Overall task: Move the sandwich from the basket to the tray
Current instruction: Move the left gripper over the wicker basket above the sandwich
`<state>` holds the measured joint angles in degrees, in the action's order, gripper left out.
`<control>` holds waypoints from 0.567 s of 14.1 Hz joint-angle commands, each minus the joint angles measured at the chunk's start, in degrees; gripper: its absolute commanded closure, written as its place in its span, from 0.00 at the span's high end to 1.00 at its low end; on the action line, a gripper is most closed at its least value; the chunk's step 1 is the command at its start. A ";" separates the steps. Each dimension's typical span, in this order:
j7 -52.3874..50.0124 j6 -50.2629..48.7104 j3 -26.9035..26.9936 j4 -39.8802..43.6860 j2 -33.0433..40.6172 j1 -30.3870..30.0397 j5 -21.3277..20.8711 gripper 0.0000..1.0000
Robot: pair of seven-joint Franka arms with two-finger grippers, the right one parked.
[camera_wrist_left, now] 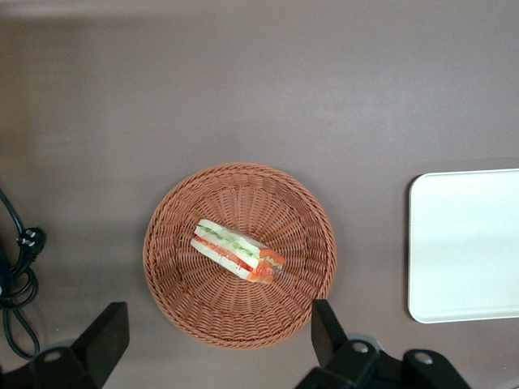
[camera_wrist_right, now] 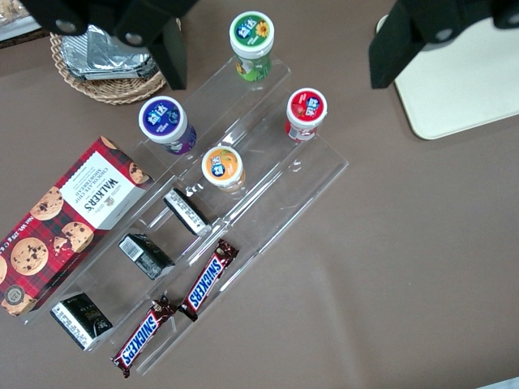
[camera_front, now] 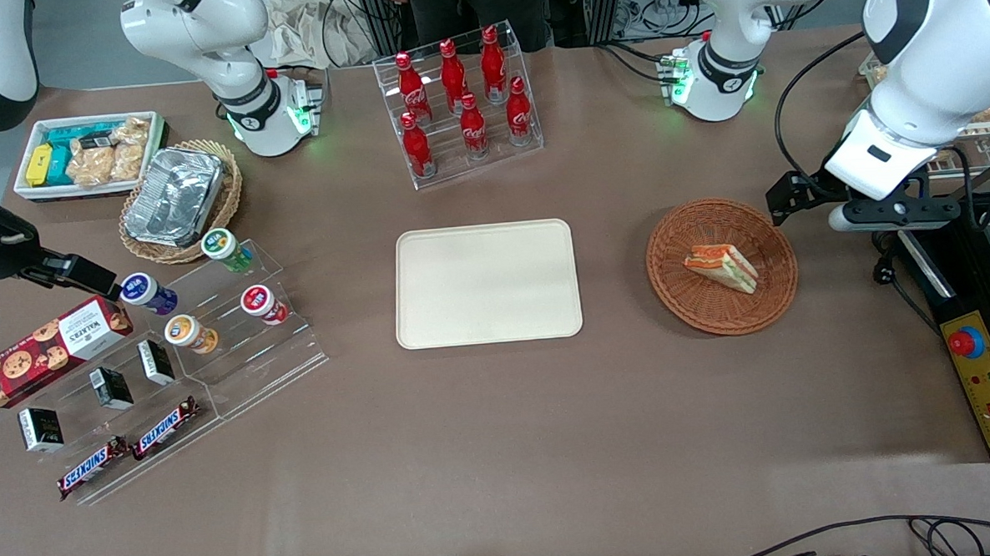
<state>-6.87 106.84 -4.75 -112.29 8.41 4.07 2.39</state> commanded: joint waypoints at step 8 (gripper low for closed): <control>-5.76 -1.28 -0.26 1.28 0.37 -0.55 1.21 1.00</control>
<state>-8.92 106.84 -4.74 -112.16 8.40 4.01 2.57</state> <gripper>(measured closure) 0.000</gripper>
